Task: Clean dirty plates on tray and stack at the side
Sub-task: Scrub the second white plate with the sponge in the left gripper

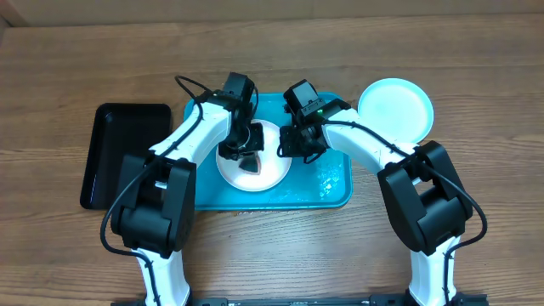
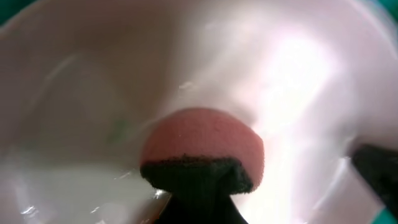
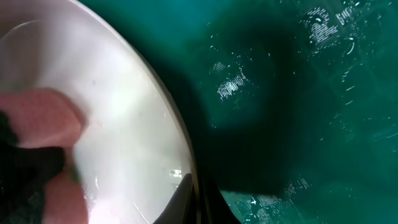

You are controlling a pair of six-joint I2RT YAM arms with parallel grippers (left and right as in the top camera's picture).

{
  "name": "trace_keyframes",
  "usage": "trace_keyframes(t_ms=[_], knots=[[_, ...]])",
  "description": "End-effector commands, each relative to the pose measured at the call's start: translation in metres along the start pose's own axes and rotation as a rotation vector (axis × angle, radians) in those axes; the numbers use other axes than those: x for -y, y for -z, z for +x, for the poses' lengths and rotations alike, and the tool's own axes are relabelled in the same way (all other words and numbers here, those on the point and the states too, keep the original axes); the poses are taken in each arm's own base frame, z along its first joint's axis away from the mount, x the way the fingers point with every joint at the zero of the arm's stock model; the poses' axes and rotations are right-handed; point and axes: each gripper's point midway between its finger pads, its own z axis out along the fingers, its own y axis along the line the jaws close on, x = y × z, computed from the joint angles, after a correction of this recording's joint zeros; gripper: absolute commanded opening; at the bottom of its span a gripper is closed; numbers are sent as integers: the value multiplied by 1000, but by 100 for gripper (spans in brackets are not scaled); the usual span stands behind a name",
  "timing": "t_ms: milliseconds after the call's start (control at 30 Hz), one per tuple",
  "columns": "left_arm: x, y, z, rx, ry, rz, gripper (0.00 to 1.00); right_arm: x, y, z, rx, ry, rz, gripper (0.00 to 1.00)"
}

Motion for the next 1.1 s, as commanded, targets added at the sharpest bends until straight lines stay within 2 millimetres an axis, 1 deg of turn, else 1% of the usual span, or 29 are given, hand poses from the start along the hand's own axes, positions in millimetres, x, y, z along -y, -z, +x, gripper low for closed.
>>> trace_keyframes(t_ms=[0, 33, 100, 133, 200, 267, 333, 467, 533, 600, 700, 833, 900, 967, 1033, 1067], knots=[[-56, 4, -5, 28, -41, -282, 4, 4, 0, 2, -7, -8, 8, 4], [-67, 10, -9, 47, -26, -345, 4, 4, 0, 2, -7, -8, 9, 4], [-82, 22, -19, 92, 19, -430, 4, 4, 0, 2, -7, -7, 8, 4], [-85, 27, -25, 115, 39, -443, 4, 4, 0, 2, -7, -7, 8, 4], [-79, 32, -38, 162, 83, -410, 4, 4, 0, 2, -8, -7, 8, 4], [-61, 29, -48, 189, 89, -307, 4, 4, 0, 2, -7, -7, 8, 4], [-37, 23, -52, 185, 82, -175, 4, 4, 0, 2, -8, -7, 8, 4], [2, 15, -47, 146, 54, 32, 4, 4, 0, 3, -14, -9, 11, 4], [14, 10, -41, 127, 41, 84, 4, 4, 0, 4, -15, -9, 12, 4], [26, 6, -31, 96, 23, 121, 4, 4, 0, 3, -14, -6, 11, 4], [31, -1, -17, 57, -4, 114, 4, 4, 0, 3, -14, -5, 11, 4], [27, -4, -7, 28, -49, 91, 4, 4, 0, 3, -14, -6, 11, 4], [9, -4, -11, 47, -74, 6, 4, 5, 0, 4, -16, -6, 12, 4], [-19, -1, -18, 82, -59, -133, 4, 5, 0, 5, -21, -7, 14, 4], [-42, 4, -25, 117, -43, -244, 4, 6, 0, 7, -27, -8, 17, 4], [-48, 5, -28, 130, -38, -271, 4, 6, 0, 7, -27, -7, 17, 4]])
